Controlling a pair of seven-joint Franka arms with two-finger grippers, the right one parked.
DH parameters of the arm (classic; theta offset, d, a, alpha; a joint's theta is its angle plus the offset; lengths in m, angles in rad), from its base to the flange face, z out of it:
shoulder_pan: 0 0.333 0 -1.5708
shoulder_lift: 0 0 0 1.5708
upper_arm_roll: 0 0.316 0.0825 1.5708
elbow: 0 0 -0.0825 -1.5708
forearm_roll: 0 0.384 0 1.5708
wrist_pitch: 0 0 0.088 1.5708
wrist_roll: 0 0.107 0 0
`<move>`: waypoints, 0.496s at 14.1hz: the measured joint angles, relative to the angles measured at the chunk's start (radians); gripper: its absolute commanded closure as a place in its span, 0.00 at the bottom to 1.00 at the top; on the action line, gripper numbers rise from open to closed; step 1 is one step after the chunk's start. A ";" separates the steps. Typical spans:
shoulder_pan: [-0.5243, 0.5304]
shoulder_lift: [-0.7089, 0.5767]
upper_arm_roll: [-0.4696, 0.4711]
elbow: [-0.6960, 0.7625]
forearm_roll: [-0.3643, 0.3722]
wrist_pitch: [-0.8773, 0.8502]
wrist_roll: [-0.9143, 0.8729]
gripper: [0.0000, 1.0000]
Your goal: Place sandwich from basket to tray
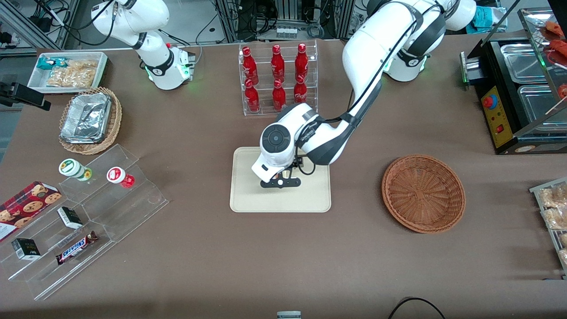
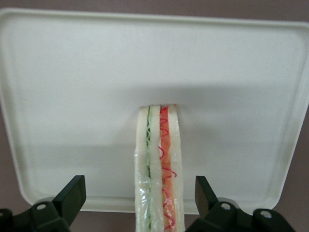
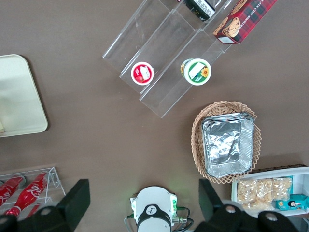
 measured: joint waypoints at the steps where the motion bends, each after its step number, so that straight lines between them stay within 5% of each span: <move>1: 0.003 -0.026 0.017 0.005 0.000 -0.024 -0.001 0.00; 7: 0.167 -0.276 0.044 -0.057 0.003 -0.252 0.062 0.00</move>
